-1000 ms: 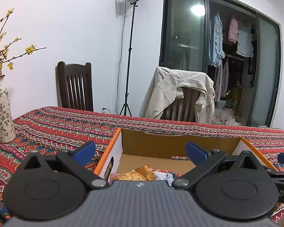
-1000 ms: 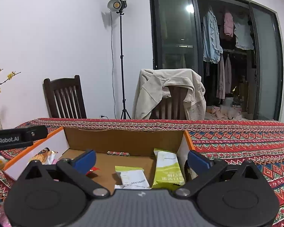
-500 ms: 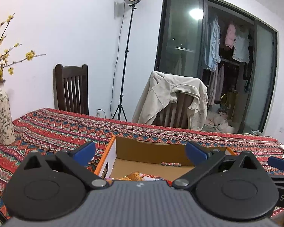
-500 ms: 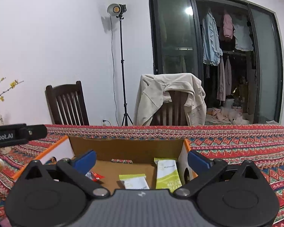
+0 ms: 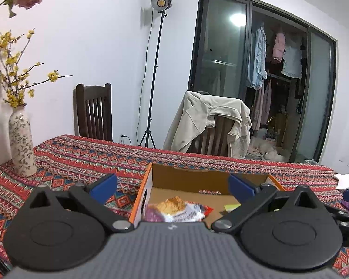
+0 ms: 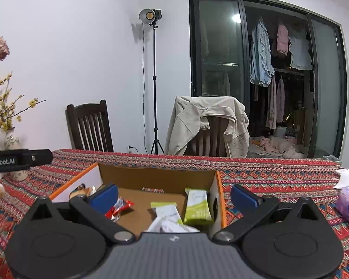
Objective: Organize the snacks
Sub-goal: 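Move both tools back to the snack pile and lower toward packets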
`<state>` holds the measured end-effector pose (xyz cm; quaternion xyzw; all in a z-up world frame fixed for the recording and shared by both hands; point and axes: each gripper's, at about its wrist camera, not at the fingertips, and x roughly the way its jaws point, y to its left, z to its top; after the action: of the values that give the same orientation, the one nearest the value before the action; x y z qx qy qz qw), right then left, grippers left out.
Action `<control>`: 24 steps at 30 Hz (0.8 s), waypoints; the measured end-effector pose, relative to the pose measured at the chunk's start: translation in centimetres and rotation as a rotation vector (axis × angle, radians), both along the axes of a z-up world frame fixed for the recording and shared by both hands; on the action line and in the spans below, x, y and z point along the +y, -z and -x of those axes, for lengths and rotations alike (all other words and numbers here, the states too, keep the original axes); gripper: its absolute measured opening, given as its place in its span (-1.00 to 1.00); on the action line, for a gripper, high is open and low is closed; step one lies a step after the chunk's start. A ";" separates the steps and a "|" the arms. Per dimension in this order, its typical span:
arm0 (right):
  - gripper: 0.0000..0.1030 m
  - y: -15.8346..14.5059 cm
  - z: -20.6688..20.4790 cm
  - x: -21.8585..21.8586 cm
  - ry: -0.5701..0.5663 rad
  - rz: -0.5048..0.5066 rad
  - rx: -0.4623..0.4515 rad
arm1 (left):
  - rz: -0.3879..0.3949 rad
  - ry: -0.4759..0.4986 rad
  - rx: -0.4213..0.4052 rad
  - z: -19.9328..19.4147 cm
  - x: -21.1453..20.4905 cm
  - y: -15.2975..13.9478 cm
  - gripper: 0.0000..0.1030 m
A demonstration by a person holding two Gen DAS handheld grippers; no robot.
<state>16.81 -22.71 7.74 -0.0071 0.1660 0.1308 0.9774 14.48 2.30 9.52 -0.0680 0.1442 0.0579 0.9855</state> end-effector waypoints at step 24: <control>1.00 8.1 11.0 -3.8 -0.004 0.079 0.180 | 0.019 0.027 0.126 10.6 3.2 7.9 1.00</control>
<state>5.85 -26.56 -0.41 -0.0342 0.2582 0.1261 0.9572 3.93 5.45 1.60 -0.0716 0.2073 0.0474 0.9745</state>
